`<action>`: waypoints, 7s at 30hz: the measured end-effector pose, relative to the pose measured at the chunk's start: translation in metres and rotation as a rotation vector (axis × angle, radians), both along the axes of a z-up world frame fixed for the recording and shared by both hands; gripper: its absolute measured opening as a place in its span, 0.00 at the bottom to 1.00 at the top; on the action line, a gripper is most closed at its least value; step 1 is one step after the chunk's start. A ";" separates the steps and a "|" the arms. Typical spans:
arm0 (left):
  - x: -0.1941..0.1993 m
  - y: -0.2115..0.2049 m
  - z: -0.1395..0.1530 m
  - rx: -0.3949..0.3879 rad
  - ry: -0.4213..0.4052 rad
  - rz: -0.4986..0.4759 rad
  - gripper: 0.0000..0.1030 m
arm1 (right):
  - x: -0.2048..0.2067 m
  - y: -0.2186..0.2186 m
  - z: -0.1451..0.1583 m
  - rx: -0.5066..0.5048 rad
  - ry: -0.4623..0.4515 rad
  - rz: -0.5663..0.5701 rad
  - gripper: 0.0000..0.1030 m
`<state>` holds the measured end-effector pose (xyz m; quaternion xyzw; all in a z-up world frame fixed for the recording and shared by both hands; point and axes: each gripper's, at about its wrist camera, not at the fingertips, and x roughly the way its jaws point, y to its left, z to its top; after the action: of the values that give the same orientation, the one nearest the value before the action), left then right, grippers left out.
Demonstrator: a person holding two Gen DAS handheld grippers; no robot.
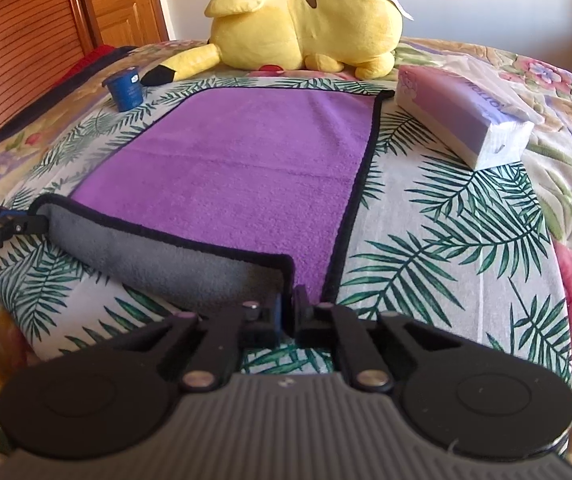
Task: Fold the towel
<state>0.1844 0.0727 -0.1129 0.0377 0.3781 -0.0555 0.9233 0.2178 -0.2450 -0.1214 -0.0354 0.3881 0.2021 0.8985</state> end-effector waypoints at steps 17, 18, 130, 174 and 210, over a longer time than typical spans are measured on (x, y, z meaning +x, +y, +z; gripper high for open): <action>-0.008 -0.005 0.024 -0.024 -0.094 -0.023 0.00 | -0.001 -0.005 0.012 0.028 -0.089 -0.018 0.04; -0.009 -0.004 0.026 -0.027 -0.099 -0.022 0.00 | -0.001 -0.005 0.013 0.031 -0.097 -0.019 0.04; 0.229 -0.015 0.024 0.135 -0.269 -0.048 0.00 | 0.181 0.025 0.022 -0.114 -0.466 0.000 0.04; 0.100 -0.047 0.081 0.074 -0.172 -0.077 0.29 | 0.075 0.016 0.087 -0.040 -0.334 -0.004 0.41; -0.092 -0.057 0.178 0.001 -0.277 -0.044 0.82 | -0.079 -0.012 0.155 -0.006 -0.377 -0.106 0.83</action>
<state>0.0924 0.0154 0.0655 0.0537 0.2460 -0.0698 0.9653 0.1392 -0.2573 0.0341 -0.0551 0.2149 0.1432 0.9645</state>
